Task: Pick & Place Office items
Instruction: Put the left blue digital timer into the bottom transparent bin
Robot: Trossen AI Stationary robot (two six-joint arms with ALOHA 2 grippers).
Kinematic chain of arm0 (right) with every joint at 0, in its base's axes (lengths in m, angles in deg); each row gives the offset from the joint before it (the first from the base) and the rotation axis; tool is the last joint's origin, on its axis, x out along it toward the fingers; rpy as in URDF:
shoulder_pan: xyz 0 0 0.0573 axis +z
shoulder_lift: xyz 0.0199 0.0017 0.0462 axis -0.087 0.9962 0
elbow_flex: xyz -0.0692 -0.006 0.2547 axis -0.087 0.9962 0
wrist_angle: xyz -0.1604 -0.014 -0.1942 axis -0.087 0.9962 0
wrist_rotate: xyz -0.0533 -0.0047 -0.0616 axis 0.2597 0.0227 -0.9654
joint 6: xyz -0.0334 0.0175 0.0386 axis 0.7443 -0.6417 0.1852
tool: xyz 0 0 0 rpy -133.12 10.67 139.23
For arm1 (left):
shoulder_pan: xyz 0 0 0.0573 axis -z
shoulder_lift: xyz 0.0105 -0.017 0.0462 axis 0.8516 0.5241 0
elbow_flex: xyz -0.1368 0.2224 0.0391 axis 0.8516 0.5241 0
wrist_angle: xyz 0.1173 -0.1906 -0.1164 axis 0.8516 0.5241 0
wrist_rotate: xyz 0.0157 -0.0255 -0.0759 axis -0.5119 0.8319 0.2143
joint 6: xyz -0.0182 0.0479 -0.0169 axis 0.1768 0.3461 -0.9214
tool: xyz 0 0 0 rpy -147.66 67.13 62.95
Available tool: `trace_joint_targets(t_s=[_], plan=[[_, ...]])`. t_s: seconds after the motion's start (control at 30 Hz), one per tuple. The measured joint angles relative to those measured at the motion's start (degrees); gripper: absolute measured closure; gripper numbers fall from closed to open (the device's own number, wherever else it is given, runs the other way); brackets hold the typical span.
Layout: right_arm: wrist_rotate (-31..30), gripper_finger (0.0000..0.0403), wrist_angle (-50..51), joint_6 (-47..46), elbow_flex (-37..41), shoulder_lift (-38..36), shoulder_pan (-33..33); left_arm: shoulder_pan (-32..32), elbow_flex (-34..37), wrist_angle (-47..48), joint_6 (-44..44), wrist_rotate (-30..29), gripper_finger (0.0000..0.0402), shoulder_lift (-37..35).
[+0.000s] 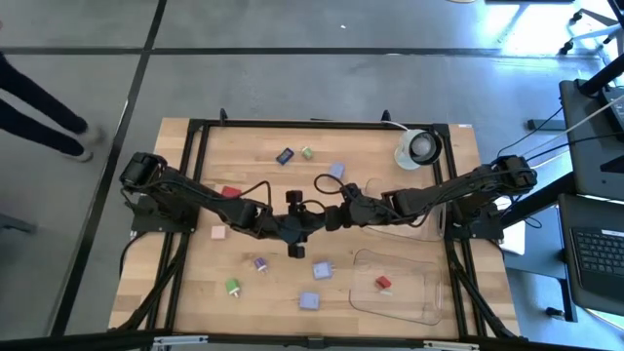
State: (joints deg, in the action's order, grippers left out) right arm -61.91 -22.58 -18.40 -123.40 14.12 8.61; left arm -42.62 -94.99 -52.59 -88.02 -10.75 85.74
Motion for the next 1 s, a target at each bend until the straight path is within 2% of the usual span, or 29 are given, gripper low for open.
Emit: trace_joint_targets(t_s=[0.13,0.27,0.67,0.83,1.0], plan=[[0.1,0.0318,0.9,0.0,0.1,0.0,0.0,0.1,0.0,0.1,0.2,-0.5,0.0247,0.0],[0.1,0.0336,1.1,-0.2,0.2,0.0,0.0,0.0,0.0,-0.1,0.1,-0.6,0.0235,0.0],[1.0,0.0334,-0.2,0.3,0.1,0.0,-0.2,1.0,0.0,-0.4,-1.5,1.1,0.0192,0.0],[4.2,0.0332,0.5,3.1,0.1,0.0,-1.8,1.0,0.0,-0.3,-4.4,0.6,0.0169,0.0],[6.5,0.0332,2.9,5.2,0.1,-1.1,-3.4,1.1,0.0,-0.3,-5.4,0.5,0.0163,-0.1]])
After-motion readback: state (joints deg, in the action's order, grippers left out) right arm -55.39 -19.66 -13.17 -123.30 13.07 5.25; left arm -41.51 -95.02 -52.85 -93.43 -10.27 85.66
